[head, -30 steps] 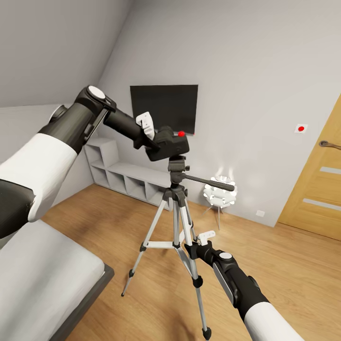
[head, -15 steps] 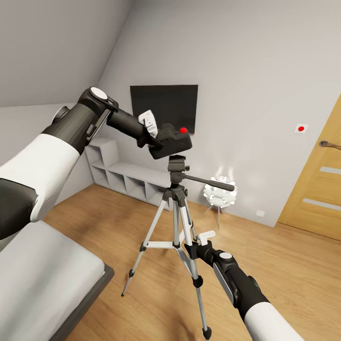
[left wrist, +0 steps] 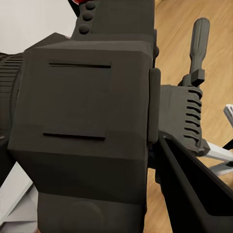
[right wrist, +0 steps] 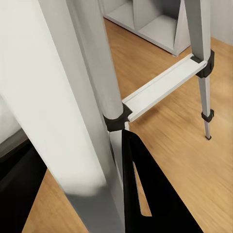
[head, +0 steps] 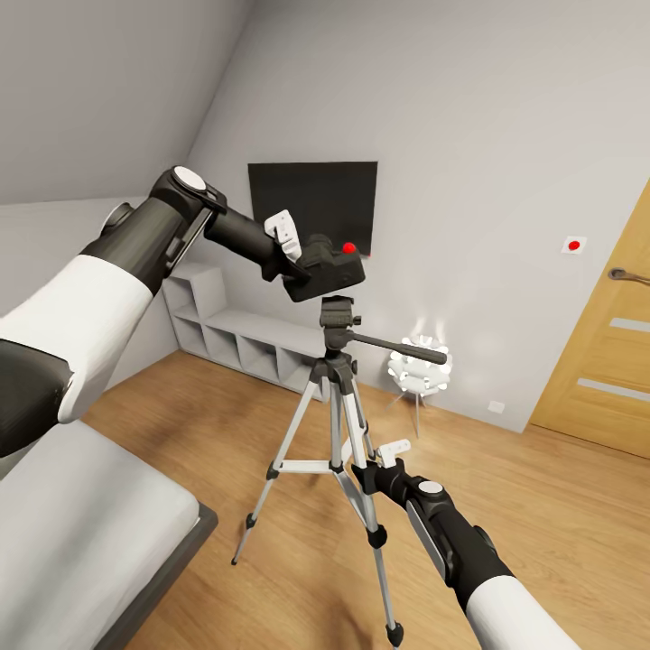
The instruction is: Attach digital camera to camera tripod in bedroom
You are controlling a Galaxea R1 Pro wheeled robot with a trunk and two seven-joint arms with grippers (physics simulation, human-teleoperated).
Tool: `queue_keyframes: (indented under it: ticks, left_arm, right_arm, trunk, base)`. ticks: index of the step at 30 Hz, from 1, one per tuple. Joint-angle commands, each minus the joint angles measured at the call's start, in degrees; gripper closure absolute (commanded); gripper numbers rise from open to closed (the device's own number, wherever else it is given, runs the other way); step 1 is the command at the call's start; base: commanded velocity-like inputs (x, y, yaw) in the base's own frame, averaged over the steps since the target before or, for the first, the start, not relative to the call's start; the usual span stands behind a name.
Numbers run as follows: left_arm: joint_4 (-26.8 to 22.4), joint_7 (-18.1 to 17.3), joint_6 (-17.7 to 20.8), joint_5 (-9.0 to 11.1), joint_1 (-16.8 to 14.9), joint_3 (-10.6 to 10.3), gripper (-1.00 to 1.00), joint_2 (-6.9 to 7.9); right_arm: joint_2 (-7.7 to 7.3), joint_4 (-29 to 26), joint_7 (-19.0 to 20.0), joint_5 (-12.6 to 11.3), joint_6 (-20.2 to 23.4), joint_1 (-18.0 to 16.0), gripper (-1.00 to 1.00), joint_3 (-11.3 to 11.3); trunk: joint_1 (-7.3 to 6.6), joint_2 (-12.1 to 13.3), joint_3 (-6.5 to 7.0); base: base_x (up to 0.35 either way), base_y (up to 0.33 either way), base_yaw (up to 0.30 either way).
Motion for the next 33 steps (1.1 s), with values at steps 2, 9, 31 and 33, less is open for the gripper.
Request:
queue_keyframes:
  ticks: [2, 9, 31, 33]
  left_arm:
    - [-0.2, -0.2, 0.4, -0.2, -0.1, -0.1, 1.0, 0.07]
    - [-0.6, -0.3, 0.4, -0.2, -0.1, -0.3, 1.0, 0.08]
    - [-0.7, -1.1, 0.3, 0.0, -0.1, -0.5, 1.0, -0.68]
    - [-0.7, -1.1, 0.3, 0.0, 0.0, -0.5, 1.0, -0.73]
  right_arm:
    - [0.0, 0.0, 0.1, 0.3, 0.3, 0.0, 1.0, 0.0]
    - [0.0, -0.1, 0.1, 0.3, 0.3, 0.0, 1.0, 0.0]
    - [0.0, -0.1, -0.1, 0.3, 0.3, 0.0, 1.0, 0.0]
    - [0.0, 0.0, -0.1, 0.3, 0.3, 0.0, 1.0, 0.0]
  trunk:
    - [0.02, -0.1, -0.09]
    - [0.02, -0.1, -0.09]
    - [0.02, -0.1, -0.09]
    - [0.02, -0.1, -0.09]
  base:
    - [0.0, 0.0, 0.0]
    - [0.0, 0.0, 0.0]
    - [0.0, 0.0, 0.0]
    - [0.0, 0.0, 0.0]
